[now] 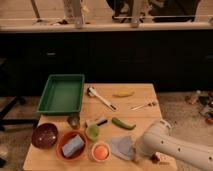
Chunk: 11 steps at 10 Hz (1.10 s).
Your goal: Place towel in purple bowl
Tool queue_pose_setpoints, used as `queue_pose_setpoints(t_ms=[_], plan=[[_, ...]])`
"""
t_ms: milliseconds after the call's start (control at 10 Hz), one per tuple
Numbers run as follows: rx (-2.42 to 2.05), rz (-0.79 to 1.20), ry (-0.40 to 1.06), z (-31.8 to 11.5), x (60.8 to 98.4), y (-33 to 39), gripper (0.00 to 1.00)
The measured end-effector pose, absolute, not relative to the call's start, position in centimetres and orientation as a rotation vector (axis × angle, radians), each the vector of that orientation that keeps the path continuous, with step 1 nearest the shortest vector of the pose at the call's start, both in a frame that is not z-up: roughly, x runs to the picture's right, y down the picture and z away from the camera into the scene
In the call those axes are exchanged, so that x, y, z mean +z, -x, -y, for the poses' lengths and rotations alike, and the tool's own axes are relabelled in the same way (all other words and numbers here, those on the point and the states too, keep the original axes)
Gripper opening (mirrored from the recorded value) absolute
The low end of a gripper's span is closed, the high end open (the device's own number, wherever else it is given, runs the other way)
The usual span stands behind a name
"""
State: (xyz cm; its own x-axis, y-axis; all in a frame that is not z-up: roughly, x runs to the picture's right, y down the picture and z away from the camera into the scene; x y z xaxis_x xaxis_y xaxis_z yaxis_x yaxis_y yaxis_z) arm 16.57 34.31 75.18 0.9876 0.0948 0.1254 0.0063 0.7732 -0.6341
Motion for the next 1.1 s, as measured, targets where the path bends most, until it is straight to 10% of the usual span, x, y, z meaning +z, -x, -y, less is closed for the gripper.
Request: queue_pose_setpoints(t_ms=[1100], plan=[[-0.019,0.189,0.663,-32.5,71.6,-14.7,0.00]])
